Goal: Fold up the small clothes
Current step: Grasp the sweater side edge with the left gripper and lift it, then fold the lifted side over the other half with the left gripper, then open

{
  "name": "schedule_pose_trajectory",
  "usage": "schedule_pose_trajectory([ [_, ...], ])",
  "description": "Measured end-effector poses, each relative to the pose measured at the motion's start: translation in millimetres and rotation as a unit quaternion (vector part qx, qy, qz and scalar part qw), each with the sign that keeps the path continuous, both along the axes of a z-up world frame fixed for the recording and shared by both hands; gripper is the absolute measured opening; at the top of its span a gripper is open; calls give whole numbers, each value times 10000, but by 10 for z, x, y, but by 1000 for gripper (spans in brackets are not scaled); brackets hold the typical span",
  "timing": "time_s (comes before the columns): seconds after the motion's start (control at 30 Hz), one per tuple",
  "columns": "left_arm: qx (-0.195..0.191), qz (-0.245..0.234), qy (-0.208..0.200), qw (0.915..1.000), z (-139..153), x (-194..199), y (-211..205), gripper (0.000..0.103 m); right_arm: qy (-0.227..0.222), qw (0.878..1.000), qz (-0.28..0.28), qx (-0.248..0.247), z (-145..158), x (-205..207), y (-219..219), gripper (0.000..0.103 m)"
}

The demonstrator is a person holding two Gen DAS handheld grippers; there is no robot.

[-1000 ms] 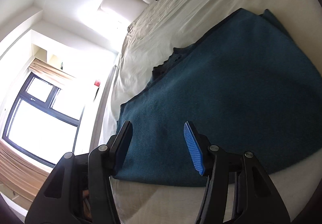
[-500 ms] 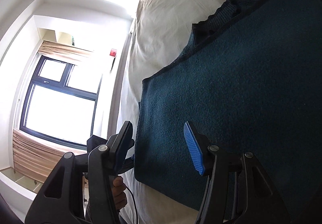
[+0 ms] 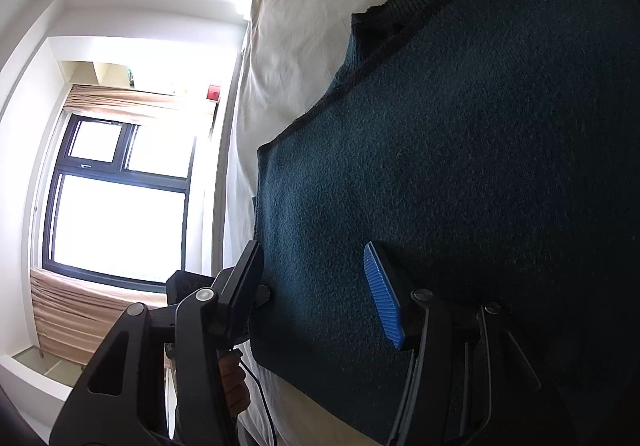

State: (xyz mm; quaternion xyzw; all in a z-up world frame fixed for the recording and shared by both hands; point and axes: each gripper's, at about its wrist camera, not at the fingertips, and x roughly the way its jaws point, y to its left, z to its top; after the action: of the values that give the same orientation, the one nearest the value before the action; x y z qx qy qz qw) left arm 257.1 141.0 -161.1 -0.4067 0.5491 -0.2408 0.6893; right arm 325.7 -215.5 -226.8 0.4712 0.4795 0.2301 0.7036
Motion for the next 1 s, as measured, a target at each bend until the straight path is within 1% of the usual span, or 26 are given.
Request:
schedule_pose_trajectory([
  [0.13,67,86,-54,9999,87,-22,-2,17,93,9995,-27,301,-108,-17,-143,48],
  [0.2,152,73,-123,9998,196,-20,-54,16,97,9990,-62,421,-148,-19,-193,45],
  [0.33,308,-22,-327,9990,508,-11,-237,16,27,9979,-148,631,-176,-63,-317,45],
  [0.47,564,-267,-587,9963,860,27,-631,16,-49,9959,-279,860,-138,-175,-596,47],
  [0.57,765,-497,-775,9928,1068,50,-1051,16,-88,9916,-491,1191,-136,-288,-939,49],
  [0.63,895,-681,-880,9898,1147,73,-1380,16,-102,9881,-635,1399,-148,-363,-1189,49],
  [0.73,898,-944,-904,9873,1143,109,-1915,16,-62,9849,-811,1525,-202,-470,-1595,49],
  [0.83,916,-1230,-860,9844,1026,97,-2434,16,81,9814,-928,1678,-313,-558,-1918,49],
  [0.93,991,-1508,-796,9804,821,-5,-2842,16,155,9770,-929,1911,-435,-619,-2101,47],
  [1.0,1062,-1632,-759,9779,695,-93,-2993,18,167,9751,-865,2034,-470,-635,-2145,47],
])
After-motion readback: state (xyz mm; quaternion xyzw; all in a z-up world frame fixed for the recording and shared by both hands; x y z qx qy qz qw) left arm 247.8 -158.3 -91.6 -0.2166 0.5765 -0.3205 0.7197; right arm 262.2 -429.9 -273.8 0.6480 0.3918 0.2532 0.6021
